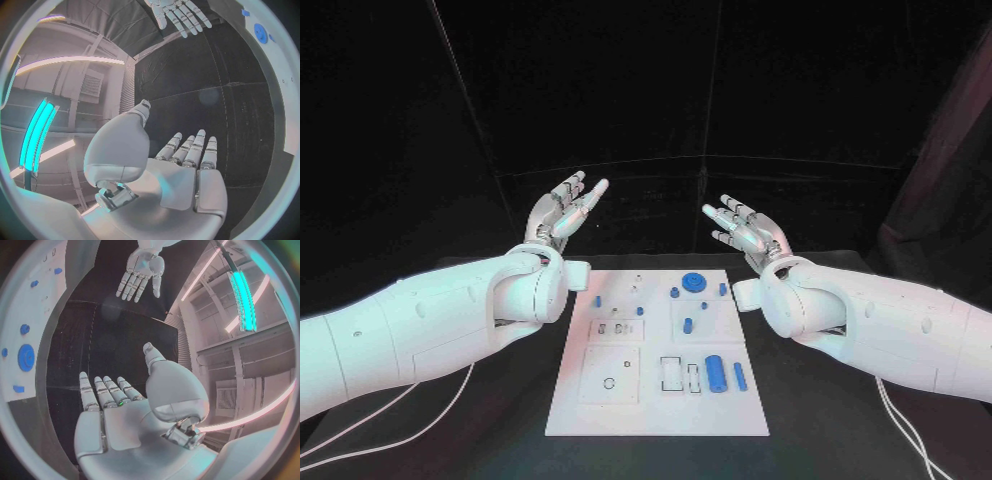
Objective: Assemble the parts on the task board
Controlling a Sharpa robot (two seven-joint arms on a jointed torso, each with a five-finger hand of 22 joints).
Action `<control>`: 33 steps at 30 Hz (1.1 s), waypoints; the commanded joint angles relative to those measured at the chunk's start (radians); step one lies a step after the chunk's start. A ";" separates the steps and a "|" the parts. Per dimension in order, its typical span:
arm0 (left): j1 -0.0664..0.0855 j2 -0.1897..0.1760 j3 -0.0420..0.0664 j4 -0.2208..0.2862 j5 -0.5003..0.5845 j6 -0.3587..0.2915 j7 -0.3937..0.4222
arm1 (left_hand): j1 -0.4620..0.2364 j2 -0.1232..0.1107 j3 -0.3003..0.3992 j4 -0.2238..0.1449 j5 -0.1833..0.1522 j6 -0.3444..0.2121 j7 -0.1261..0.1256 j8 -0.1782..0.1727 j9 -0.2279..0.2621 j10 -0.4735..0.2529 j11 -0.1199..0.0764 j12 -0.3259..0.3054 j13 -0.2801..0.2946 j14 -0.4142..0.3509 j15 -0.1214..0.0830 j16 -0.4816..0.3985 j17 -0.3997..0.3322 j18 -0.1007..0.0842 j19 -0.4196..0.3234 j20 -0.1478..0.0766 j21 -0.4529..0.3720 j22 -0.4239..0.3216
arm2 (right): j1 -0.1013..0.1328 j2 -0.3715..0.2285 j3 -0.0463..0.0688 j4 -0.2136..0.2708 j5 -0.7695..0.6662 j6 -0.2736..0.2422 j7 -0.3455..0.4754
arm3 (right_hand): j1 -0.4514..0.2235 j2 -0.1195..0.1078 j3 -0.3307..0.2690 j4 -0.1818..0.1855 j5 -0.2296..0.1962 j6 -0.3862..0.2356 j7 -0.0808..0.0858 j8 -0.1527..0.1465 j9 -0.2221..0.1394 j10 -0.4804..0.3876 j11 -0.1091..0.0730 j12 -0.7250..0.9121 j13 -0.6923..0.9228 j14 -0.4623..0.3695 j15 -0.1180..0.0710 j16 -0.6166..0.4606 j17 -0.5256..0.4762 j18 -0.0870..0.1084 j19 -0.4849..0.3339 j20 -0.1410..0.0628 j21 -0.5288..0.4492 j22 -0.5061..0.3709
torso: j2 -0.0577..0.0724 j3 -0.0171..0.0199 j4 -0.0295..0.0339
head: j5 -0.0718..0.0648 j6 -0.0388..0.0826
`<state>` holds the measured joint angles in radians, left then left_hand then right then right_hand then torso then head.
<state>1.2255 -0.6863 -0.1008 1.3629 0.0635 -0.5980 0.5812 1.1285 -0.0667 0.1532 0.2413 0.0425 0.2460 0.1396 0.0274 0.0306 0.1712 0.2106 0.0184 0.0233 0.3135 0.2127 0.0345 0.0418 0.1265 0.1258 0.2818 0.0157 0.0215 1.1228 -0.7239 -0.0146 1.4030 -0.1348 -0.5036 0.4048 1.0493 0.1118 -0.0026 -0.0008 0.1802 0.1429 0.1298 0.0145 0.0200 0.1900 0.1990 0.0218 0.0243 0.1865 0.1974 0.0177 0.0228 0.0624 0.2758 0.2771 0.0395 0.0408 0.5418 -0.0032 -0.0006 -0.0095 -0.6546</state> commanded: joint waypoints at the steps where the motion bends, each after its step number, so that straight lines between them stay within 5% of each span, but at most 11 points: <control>1: 0.001 0.001 0.000 -0.002 0.019 0.064 0.052 | 0.018 -0.001 -0.001 0.008 0.006 0.007 0.110 0.003 0.001 0.001 0.007 0.005 0.001 0.011 0.000 0.005 0.001 0.013 0.001 0.008 0.007 0.002 | 0.010 0.008 -0.002 -0.021 -0.109 0.180 -0.067 | 0.076 0.010 0.003 -0.022 0.007 0.034 0.119 0.010 0.005 0.036 0.021 0.008 0.005 0.032 0.016 0.010 0.005 0.010 0.014 0.015 0.013 0.006 | 0.000 -0.0001 -0.0002 | 0.000 0.000; 7: 0.001 0.001 0.000 -0.002 0.019 0.064 0.052 | 0.019 -0.001 0.000 0.010 0.006 0.008 0.113 0.004 0.001 0.003 0.009 0.006 0.001 0.014 0.001 0.006 0.002 0.014 0.002 0.009 0.007 0.002 | 0.019 0.014 -0.003 -0.041 -0.136 0.228 -0.086 | 0.167 0.003 -0.001 -0.088 -0.019 0.126 0.120 0.022 0.014 0.140 0.020 0.018 0.013 0.119 0.015 0.020 0.012 0.027 0.068 0.014 0.041 0.019 | 0.000 -0.0001 -0.0002 | 0.000 0.000; 8: 0.001 -0.012 -0.001 -0.009 0.017 0.075 0.048 | 0.019 -0.001 0.000 0.010 0.006 0.008 0.113 0.004 0.001 0.003 0.009 0.006 0.001 0.014 0.001 0.006 0.002 0.014 0.002 0.009 0.008 0.002 | 0.019 -0.015 -0.003 -0.049 -0.225 0.146 -0.055 | 0.185 0.005 -0.001 -0.101 -0.018 0.161 0.123 0.027 0.017 0.179 0.024 0.022 0.015 0.166 0.017 0.025 0.015 0.034 0.104 0.015 0.057 0.026 | 0.003 0.0021 0.0012 | -0.005 0.004; 11: 0.001 -0.017 -0.001 -0.006 0.017 0.078 0.046 | 0.023 0.000 0.002 0.013 0.006 0.013 0.117 0.005 0.002 0.009 0.014 0.007 0.002 0.031 0.004 0.009 0.004 0.016 0.011 0.010 0.010 0.004 | 0.020 -0.016 -0.003 -0.060 -0.276 0.115 -0.040 | 0.228 0.008 0.006 -0.133 -0.018 0.297 0.131 0.054 0.032 0.343 0.044 0.049 0.029 0.370 0.027 0.064 0.033 0.066 0.253 0.013 0.118 0.055 | 0.001 0.0013 0.0005 | -0.005 0.004; 13: 0.001 -0.024 -0.001 0.001 0.017 0.087 0.046 | 0.034 0.003 0.005 0.014 0.008 0.039 0.128 0.010 0.005 0.037 0.024 0.012 0.006 0.096 0.012 0.025 0.014 0.014 0.036 0.011 0.019 0.010 | 0.020 -0.019 -0.003 -0.069 -0.323 0.092 -0.033 | 0.255 0.007 0.010 -0.155 -0.018 0.419 0.124 0.079 0.044 0.517 0.036 0.082 0.042 0.552 0.014 0.102 0.046 0.087 0.382 0.012 0.174 0.079 | 0.003 0.0009 0.0015 | -0.005 0.005; 16: 0.001 -0.039 -0.001 0.017 0.017 0.090 0.051 | 0.070 0.016 0.018 -0.008 0.009 0.191 0.152 0.049 0.026 0.249 0.055 0.067 0.034 0.353 0.025 0.105 0.054 0.002 0.161 0.014 0.064 0.035 | 0.020 -0.022 -0.003 -0.080 -0.395 0.070 -0.030 | 0.282 0.006 0.016 -0.179 -0.017 0.585 0.114 0.111 0.058 0.681 0.008 0.113 0.047 0.699 -0.017 0.132 0.050 0.117 0.466 0.009 0.219 0.091 | 0.007 0.0003 0.0039 | -0.009 0.005; 21: 0.001 -0.072 -0.001 0.051 -0.010 0.092 0.060 | 0.114 0.021 0.018 -0.063 0.007 0.482 0.119 0.117 0.057 0.625 0.013 0.158 0.064 0.569 -0.031 0.182 0.077 0.047 0.556 0.008 0.216 0.105 | 0.028 -0.028 -0.002 -0.090 -0.504 0.054 -0.041 | 0.296 0.008 0.026 -0.209 -0.012 0.731 0.095 0.119 0.056 0.783 -0.019 0.113 0.040 0.822 -0.051 0.145 0.046 0.124 0.549 -0.016 0.259 0.098 | 0.025 -0.0006 0.0069 | -0.010 0.013; 26: 0.001 -0.109 -0.001 0.094 -0.049 0.106 0.053 | 0.132 0.031 0.011 -0.100 0.008 0.637 0.094 0.145 0.064 0.775 -0.029 0.187 0.062 0.734 -0.076 0.228 0.099 0.060 0.691 -0.027 0.267 0.116 | 0.047 -0.031 -0.001 -0.098 -0.647 0.069 -0.080 | 0.293 0.007 0.046 -0.245 -0.010 0.797 0.079 0.105 0.048 0.878 -0.045 0.096 0.038 0.957 -0.097 0.158 0.050 0.120 0.674 -0.068 0.339 0.127 | 0.048 -0.0014 0.0121 | -0.019 0.018; 33: 0.001 -0.164 -0.001 0.188 -0.079 0.125 0.043 | 0.139 0.043 0.005 -0.126 0.008 0.685 0.080 0.133 0.050 0.840 -0.046 0.167 0.050 0.799 -0.097 0.221 0.117 0.059 0.749 -0.047 0.271 0.106 | 0.087 -0.021 0.000 -0.112 -0.963 0.142 -0.211 | 0.297 -0.009 0.073 -0.289 0.001 0.861 0.060 0.091 0.047 0.970 -0.077 0.066 0.039 1.111 -0.145 0.177 0.065 0.120 0.753 -0.124 0.464 0.191 | 0.094 -0.0042 0.0289 | -0.030 0.035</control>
<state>1.2250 -0.8441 -0.1026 1.5331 0.0237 -0.5029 0.6144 1.2596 -0.0270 0.1604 0.1210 0.0502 0.9240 0.2176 0.1652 0.0817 1.0027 0.1643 0.1892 0.0743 1.1047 0.1146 0.2600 0.1576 0.1711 0.8685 0.2358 0.2844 0.1292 1.2052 -0.7507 -0.0158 1.2920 -0.8563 -0.4070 0.2842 1.3252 0.1174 0.0498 -0.2482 0.1689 0.9211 0.2081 0.1132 0.0678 1.0534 0.1525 0.1109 0.0608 1.1317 0.1001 0.1681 0.0738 0.1636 0.9272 0.2046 0.3888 0.1766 0.6079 -0.0053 0.0187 -0.0345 -0.6244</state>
